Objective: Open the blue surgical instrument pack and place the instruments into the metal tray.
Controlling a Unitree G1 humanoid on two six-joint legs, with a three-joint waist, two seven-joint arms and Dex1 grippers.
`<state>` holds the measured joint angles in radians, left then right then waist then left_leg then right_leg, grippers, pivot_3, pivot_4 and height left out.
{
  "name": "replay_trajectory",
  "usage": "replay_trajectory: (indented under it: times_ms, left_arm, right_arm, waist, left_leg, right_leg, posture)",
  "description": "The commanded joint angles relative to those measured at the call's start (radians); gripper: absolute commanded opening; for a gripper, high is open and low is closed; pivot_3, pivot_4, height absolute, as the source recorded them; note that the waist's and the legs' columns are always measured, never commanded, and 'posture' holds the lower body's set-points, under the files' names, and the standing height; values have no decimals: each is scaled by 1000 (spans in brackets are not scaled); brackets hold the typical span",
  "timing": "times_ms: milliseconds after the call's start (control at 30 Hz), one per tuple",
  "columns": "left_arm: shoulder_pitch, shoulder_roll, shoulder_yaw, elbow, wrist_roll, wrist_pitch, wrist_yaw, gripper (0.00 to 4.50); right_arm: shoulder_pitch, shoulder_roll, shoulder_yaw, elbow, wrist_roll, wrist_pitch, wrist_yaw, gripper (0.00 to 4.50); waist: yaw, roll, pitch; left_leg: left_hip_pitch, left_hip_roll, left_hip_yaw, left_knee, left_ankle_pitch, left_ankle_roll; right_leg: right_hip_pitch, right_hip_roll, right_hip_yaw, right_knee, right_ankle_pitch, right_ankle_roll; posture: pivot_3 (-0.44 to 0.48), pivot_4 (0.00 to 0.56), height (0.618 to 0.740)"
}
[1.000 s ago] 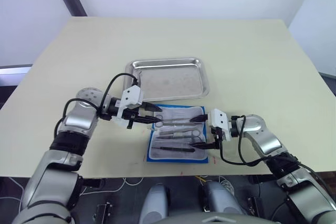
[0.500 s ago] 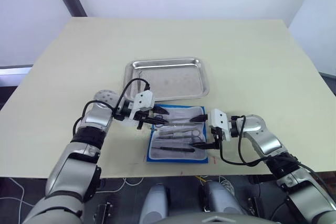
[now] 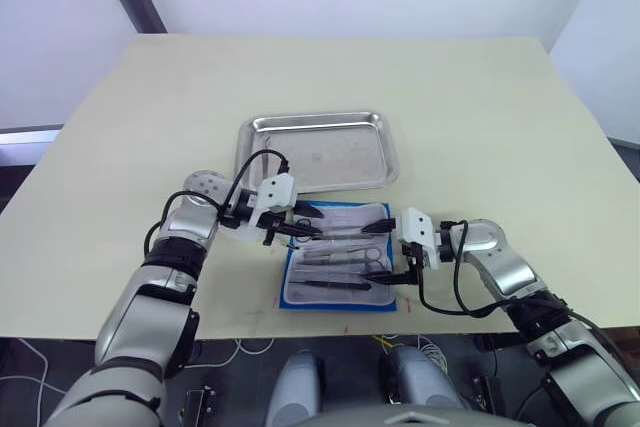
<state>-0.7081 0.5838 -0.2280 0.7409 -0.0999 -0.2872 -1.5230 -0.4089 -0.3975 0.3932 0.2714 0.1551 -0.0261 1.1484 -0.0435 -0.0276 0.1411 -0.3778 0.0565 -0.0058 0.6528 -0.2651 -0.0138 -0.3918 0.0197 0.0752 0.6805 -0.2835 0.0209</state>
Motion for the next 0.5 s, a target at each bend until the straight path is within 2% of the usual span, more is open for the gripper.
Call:
replay_trajectory:
  times_ms: [33,133,167,200,500]
  left_arm:
    - [15,2,-11,-1,19,11,-14,1627]
    - [19,4,-13,-5,24,20,-10,894]
    - [19,5,-13,-7,25,22,-10,281]
    - [19,5,-13,-7,25,24,-10,148]
    - [-5,21,-16,-40,31,56,-22,53]
  right_arm:
    - [52,-22,51,115,-107,55,-41,4500]
    - [54,-22,51,113,-107,55,-41,4500]
    - [54,-22,51,112,-107,55,-41,4500]
    - [54,-22,51,112,-107,55,-41,4500]
    - [54,-20,53,111,-107,57,-41,4500]
  waist:
    - [0,0,0]
    - [0,1,0]
    - [0,1,-1]
    - [0,1,-1]
    - [0,1,-1]
  left_leg:
    - [0,0,0,0,0,0]
    - [0,0,0,0,0,0]
    - [0,0,0,0,0,0]
    - [0,0,0,0,0,0]
    - [0,0,0,0,0,0]
  right_leg:
    - [0,0,0,0,0,0]
    - [0,0,0,0,0,0]
    - [0,0,0,0,0,0]
    - [0,0,0,0,0,0]
    - [0,0,0,0,0,0]
  posture:
    - [0,150,740]
    - [0,150,740]
    - [0,150,740]
    - [0,150,740]
    - [0,150,740]
